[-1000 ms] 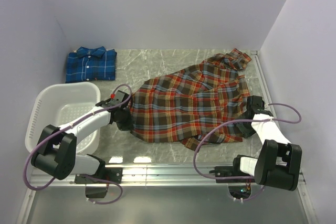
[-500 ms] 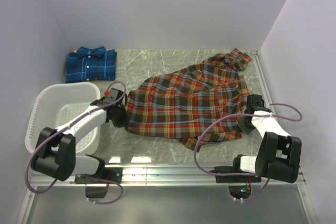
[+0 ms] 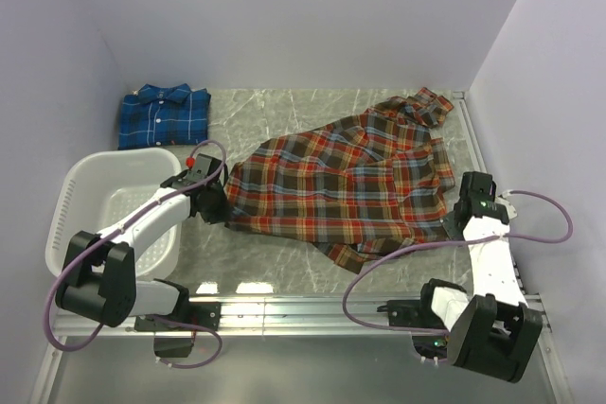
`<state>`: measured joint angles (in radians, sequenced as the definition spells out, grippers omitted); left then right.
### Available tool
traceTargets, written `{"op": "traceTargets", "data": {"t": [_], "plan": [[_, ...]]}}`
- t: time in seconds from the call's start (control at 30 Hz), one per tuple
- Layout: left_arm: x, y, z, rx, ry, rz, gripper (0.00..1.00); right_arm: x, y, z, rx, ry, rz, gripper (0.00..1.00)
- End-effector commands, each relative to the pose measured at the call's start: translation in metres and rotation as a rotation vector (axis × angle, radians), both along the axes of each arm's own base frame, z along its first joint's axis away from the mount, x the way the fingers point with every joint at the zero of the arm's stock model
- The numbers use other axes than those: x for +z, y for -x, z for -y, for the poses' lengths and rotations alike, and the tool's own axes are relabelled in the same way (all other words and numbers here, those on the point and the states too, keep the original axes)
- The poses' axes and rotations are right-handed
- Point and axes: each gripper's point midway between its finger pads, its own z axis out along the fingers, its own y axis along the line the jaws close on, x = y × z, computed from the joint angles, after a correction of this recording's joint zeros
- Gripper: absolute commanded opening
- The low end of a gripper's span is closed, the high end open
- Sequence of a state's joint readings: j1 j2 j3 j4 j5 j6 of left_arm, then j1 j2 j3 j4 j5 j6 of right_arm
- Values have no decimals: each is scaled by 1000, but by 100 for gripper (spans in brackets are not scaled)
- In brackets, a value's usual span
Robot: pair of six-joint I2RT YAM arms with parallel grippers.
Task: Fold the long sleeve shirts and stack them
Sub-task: Flatten the shirt out
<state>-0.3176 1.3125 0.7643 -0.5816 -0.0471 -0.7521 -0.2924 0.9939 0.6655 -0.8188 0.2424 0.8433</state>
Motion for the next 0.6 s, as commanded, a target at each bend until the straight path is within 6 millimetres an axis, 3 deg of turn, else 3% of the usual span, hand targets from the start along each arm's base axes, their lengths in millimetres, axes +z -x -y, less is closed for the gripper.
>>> {"op": "traceTargets", "data": {"t": [0.0, 0.03, 0.13, 0.17, 0.2, 0.23, 0.27, 0.3, 0.43, 0.47, 0.5, 0.57], "plan": [[10, -7, -10, 9, -38, 50, 16, 12, 7, 4, -2, 26, 8, 5], [13, -8, -9, 10, -37, 58, 20, 16, 4, 2, 12, 20, 27, 8], [23, -11, -10, 12, -38, 79, 37, 35, -10, 1, 76, 43, 105, 30], [27, -14, -9, 15, -35, 89, 45, 41, -14, 2, 122, 69, 117, 47], [31, -15, -10, 16, -35, 96, 58, 53, -20, 5, 137, 95, 147, 52], [34, -14, -10, 17, -42, 93, 64, 59, -23, 7, 161, 124, 153, 57], [42, -19, -10, 18, -39, 113, 69, 66, -31, 4, 205, 143, 178, 69], [48, -21, -10, 17, -38, 130, 76, 76, -40, 4, 230, 161, 199, 73], [75, -41, -4, 7, -22, 209, 78, 99, -87, -18, 389, 183, 291, 75], [83, -53, 1, 1, -13, 236, 78, 103, -98, -25, 421, 171, 316, 74], [86, -60, 4, -7, -10, 244, 78, 104, -116, -45, 503, 124, 338, 74], [95, -83, 13, -32, -6, 278, 77, 117, -145, -59, 557, 122, 403, 73]]}}
